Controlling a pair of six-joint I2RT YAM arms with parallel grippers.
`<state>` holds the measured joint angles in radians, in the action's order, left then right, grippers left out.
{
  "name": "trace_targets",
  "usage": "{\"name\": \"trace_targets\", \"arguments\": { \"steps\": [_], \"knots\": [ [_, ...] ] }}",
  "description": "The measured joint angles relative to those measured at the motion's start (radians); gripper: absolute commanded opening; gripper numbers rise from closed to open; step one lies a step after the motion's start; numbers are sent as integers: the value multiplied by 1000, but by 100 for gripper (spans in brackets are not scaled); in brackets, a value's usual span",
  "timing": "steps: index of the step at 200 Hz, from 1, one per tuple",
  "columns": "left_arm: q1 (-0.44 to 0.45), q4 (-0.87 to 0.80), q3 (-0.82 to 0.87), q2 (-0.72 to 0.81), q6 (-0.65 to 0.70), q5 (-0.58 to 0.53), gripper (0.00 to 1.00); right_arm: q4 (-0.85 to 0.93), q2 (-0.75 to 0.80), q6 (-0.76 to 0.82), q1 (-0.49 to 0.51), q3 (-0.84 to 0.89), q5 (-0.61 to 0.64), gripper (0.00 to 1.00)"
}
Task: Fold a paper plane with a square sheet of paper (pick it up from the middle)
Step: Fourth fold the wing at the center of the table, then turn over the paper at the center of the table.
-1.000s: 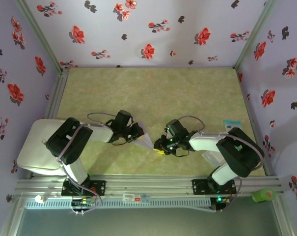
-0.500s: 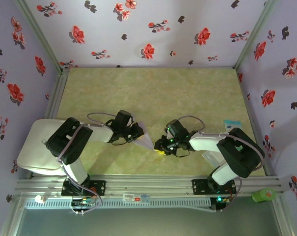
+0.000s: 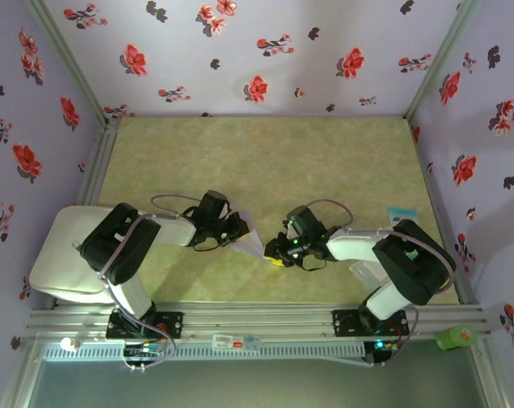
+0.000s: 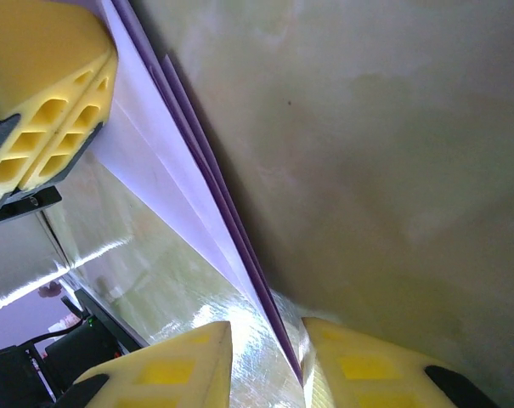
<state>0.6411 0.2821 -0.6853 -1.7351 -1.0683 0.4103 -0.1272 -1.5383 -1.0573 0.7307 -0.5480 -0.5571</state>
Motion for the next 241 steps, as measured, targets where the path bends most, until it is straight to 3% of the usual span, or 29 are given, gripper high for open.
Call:
{"name": "trace_targets", "arguments": {
  "steps": [107,136,178,241],
  "knots": [
    [0,0,0,0,-1,0,8,-96,-40,1,-6,8,-4,24],
    [0,0,0,0,-3,0,9,-124,-44,3,-6,22,-4,16],
    [0,-19,-14,1,-4,1,14,-145,-44,11,-10,27,-4,5],
    [0,-128,-71,63,17,-27,28,-168,-41,29,-11,48,12,0]
  ]
}}
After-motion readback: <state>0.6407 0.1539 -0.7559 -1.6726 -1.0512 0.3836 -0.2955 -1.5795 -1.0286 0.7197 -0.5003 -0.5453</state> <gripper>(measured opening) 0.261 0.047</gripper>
